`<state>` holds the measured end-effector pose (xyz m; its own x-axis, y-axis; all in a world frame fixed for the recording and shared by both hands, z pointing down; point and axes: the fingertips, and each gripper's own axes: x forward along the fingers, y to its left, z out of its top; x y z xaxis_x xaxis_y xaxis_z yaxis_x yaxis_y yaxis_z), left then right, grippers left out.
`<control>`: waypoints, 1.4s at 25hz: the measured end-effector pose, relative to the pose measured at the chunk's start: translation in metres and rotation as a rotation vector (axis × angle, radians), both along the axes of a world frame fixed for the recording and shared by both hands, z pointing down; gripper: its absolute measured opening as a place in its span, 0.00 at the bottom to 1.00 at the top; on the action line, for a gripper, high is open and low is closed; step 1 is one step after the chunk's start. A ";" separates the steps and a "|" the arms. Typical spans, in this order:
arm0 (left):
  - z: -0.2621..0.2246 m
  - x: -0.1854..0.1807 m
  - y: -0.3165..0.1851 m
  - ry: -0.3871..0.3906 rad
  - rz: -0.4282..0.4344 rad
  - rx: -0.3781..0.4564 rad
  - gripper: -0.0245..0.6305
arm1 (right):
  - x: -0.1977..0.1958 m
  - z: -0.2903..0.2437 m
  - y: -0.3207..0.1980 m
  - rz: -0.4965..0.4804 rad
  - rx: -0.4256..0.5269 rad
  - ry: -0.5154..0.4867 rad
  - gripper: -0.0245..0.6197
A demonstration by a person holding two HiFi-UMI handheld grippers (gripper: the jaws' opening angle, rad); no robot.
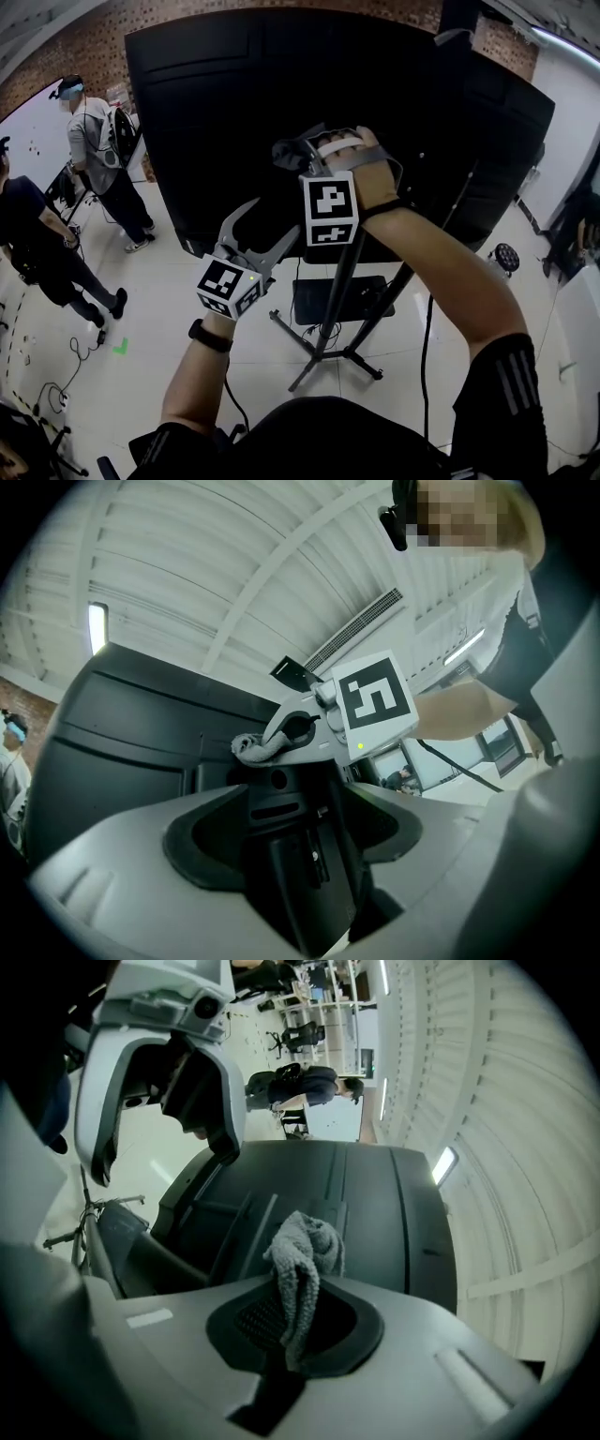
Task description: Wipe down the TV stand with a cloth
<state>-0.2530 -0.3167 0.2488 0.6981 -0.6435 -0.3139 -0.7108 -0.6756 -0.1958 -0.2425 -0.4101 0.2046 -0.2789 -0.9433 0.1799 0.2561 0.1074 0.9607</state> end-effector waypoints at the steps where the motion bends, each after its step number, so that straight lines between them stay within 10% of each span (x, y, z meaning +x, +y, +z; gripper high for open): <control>1: 0.000 0.003 -0.001 0.000 0.007 0.003 0.53 | 0.007 0.000 0.000 0.019 -0.001 0.015 0.07; 12: -0.001 0.033 -0.006 -0.007 0.075 0.004 0.53 | 0.056 -0.001 -0.001 0.162 0.012 0.089 0.07; 24: 0.012 -0.009 -0.012 0.012 0.005 -0.038 0.53 | -0.035 0.023 0.037 -0.123 -0.042 -0.077 0.07; 35: 0.030 -0.054 -0.013 0.013 -0.082 -0.074 0.53 | -0.076 0.066 0.004 -0.127 -0.076 -0.014 0.07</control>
